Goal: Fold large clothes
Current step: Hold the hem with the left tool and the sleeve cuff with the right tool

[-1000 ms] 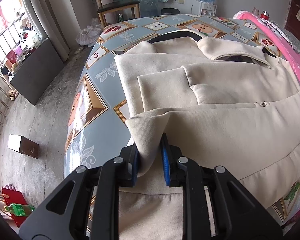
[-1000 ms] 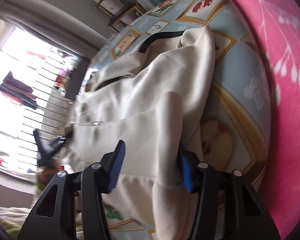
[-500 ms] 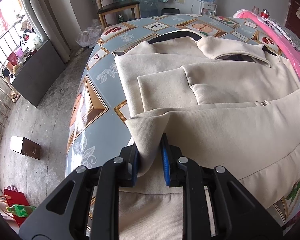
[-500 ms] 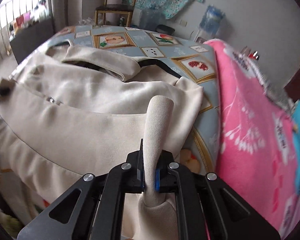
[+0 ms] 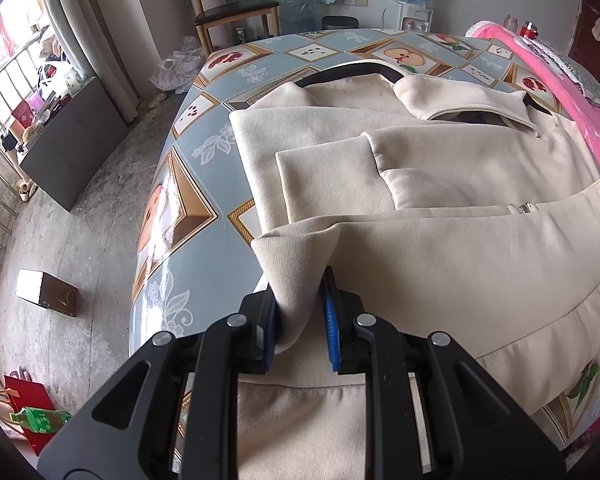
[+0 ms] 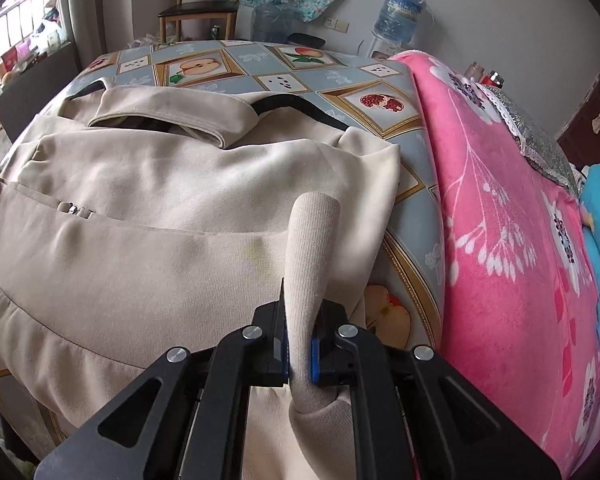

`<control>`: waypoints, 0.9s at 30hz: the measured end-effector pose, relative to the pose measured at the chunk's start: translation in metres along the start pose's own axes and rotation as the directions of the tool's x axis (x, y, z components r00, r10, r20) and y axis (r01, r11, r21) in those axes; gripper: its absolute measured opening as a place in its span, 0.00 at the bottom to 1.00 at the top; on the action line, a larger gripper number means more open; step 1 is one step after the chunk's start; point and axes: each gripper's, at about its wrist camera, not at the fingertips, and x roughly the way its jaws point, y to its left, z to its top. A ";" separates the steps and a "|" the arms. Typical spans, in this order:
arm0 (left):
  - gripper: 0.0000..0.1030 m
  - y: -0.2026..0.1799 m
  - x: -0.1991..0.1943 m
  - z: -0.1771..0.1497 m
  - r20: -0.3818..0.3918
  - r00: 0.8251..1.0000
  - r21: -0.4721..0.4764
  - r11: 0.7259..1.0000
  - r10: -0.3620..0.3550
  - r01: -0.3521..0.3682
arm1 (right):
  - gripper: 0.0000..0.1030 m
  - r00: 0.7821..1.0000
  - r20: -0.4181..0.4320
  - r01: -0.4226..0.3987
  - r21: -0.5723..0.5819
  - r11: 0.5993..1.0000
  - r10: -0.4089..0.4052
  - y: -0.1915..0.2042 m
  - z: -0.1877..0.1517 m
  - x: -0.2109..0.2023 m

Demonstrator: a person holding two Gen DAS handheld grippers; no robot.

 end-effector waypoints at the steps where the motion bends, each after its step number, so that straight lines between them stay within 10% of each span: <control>1: 0.18 0.000 0.000 0.000 0.000 1.000 -0.002 1.000 -0.001 0.001 | 0.07 1.000 -0.001 0.004 -0.003 1.000 -0.004 0.001 0.000 0.000; 27: 0.19 -0.001 -0.001 0.000 0.007 1.000 0.002 1.000 -0.001 0.001 | 0.07 1.000 0.004 0.008 0.019 1.000 -0.009 -0.001 0.000 0.002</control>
